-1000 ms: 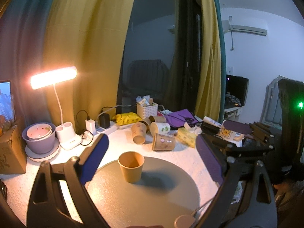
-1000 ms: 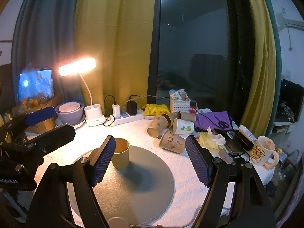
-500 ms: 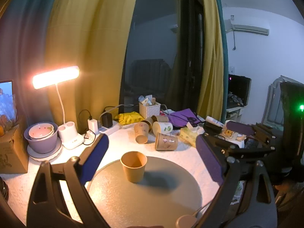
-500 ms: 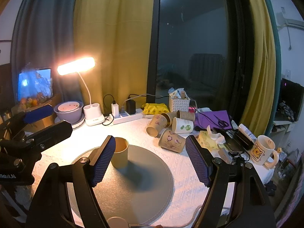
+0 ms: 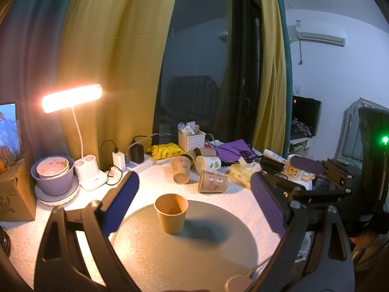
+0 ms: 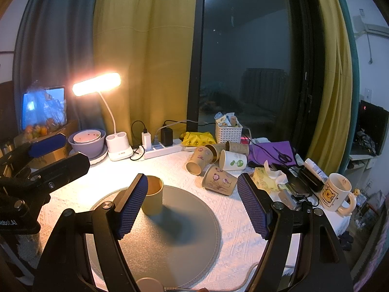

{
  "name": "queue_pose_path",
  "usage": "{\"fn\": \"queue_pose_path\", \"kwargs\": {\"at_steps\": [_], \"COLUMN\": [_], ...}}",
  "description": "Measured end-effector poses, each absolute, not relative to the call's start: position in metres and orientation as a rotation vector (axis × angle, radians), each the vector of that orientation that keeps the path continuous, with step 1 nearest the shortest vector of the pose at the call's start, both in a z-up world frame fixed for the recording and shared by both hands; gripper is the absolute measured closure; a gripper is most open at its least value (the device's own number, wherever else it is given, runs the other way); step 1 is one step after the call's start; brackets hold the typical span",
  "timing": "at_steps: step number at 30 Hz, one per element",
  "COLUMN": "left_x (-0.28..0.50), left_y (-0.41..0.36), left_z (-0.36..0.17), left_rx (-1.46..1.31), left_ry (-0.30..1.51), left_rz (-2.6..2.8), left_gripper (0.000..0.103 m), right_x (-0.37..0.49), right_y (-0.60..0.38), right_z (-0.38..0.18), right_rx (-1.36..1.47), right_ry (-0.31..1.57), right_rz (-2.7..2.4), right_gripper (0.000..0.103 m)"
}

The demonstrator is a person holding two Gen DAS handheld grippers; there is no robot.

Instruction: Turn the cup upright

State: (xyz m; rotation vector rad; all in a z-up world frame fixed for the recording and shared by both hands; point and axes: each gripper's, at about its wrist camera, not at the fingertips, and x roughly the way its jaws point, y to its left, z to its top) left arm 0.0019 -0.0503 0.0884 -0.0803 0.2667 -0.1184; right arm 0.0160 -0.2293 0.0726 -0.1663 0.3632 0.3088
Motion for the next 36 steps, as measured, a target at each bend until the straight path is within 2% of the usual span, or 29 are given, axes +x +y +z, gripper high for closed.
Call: {"fn": "queue_pose_path", "kwargs": {"at_steps": [36], "left_x": [0.0045], "left_y": [-0.0494], "left_z": [0.0904], "left_rx": [-0.088], "left_ry": [0.279], "left_rz": [-0.095], "left_gripper": [0.009], "right_x": [0.0167], "right_y": [-0.2315], "right_z": [0.0729], "right_rx": [-0.167], "right_ry": [0.365], "right_rz": [0.311], "right_gripper": [0.024]}}
